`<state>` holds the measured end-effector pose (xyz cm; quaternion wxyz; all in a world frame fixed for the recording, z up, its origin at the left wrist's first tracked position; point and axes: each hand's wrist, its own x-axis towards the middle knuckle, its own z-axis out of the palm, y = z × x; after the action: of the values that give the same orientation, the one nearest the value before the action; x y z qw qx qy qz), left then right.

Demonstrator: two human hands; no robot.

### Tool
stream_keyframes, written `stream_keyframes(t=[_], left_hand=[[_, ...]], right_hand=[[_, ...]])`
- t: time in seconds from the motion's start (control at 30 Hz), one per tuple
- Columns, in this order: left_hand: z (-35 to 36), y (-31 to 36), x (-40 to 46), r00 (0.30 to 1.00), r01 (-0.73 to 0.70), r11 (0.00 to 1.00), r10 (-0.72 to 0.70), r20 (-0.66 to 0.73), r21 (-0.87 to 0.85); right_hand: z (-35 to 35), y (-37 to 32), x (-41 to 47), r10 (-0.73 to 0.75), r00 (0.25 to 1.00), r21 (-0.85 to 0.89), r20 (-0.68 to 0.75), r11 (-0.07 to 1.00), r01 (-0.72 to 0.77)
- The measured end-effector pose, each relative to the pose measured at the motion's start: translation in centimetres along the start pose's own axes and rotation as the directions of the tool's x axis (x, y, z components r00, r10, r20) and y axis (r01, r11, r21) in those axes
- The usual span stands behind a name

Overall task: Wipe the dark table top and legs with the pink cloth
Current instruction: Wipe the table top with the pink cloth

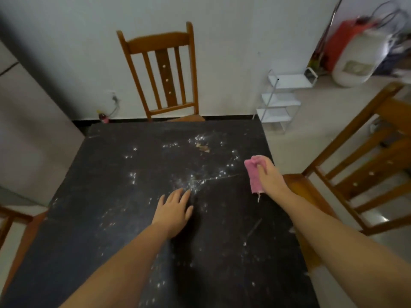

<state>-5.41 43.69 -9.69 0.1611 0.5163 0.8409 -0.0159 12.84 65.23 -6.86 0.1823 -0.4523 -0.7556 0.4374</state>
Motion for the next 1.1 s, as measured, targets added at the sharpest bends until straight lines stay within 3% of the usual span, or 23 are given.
stream_keyframes(t=[0.13,0.27,0.33,0.4,0.5,0.63,0.67,0.7,0.77,0.8,0.83,0.9,0.97,1.03,1.1], left_hand=[[0.3,-1.0,7.4,0.994,0.073,0.997,-0.076,-0.076,-0.04],[1.2,-1.2,11.8,0.977,0.088,0.991,-0.105,-0.185,-0.096],[1.8,-1.6,12.4,0.967,0.086,0.99,-0.11,-0.228,-0.109],[2.2,-1.7,12.7,0.965,0.071,0.991,-0.097,-0.243,-0.112],[2.3,-1.7,12.8,0.96,0.066,0.99,-0.097,-0.261,-0.126],[2.4,-1.7,12.8,0.96,0.066,0.99,-0.096,-0.262,-0.122],[2.5,-1.8,12.8,0.96,0.064,0.991,-0.093,-0.263,-0.115],[2.6,-1.8,12.9,0.96,0.065,0.992,-0.092,-0.266,-0.107],[2.6,-1.8,13.0,0.956,0.076,0.992,-0.1,-0.275,-0.096],[2.7,-1.8,13.1,0.955,0.079,0.993,-0.102,-0.279,-0.092],[2.7,-1.8,13.1,0.953,0.082,0.993,-0.105,-0.283,-0.09],[2.8,-1.8,13.1,0.952,0.082,0.993,-0.104,-0.289,-0.089],[2.8,-1.9,13.2,0.95,0.075,0.994,-0.097,-0.295,-0.084],[2.8,-1.9,13.2,0.951,0.075,0.993,-0.098,-0.294,-0.088],[2.8,-1.8,13.1,0.95,0.079,0.992,-0.104,-0.293,-0.096]], right_hand=[[0.3,0.6,7.7,0.031,0.997,-0.035,-0.076,0.999,-0.034],[2.7,3.3,11.6,-0.02,0.995,-0.236,-0.097,0.972,-0.004],[4.8,4.3,11.9,-0.063,0.998,-0.442,0.004,0.895,0.058],[6.9,4.2,10.0,-0.121,0.988,-0.536,0.094,0.83,0.153],[9.3,3.7,3.9,-0.325,0.895,-0.483,0.306,0.757,0.44],[8.9,1.5,3.6,-0.312,0.724,-0.276,0.615,0.775,0.568],[7.7,0.7,6.1,-0.343,0.75,-0.26,0.565,0.789,0.557],[6.2,0.3,9.2,-0.454,0.805,-0.196,0.381,0.811,0.55],[2.4,0.7,15.9,-0.401,0.915,-0.221,-0.046,0.897,0.383],[1.1,1.5,19.0,-0.384,0.912,-0.321,-0.144,0.89,0.324],[0.3,2.3,21.2,-0.343,0.929,-0.37,-0.142,0.889,0.272],[1.6,2.7,23.1,-0.275,0.958,-0.462,-0.086,0.862,0.206],[4.7,2.1,21.3,-0.353,0.935,-0.526,0.018,0.792,0.309],[7.9,2.2,15.9,-0.486,0.842,-0.493,0.234,0.687,0.534],[9.6,3.0,9.6,-0.495,0.754,-0.383,0.432,0.657,0.65]])
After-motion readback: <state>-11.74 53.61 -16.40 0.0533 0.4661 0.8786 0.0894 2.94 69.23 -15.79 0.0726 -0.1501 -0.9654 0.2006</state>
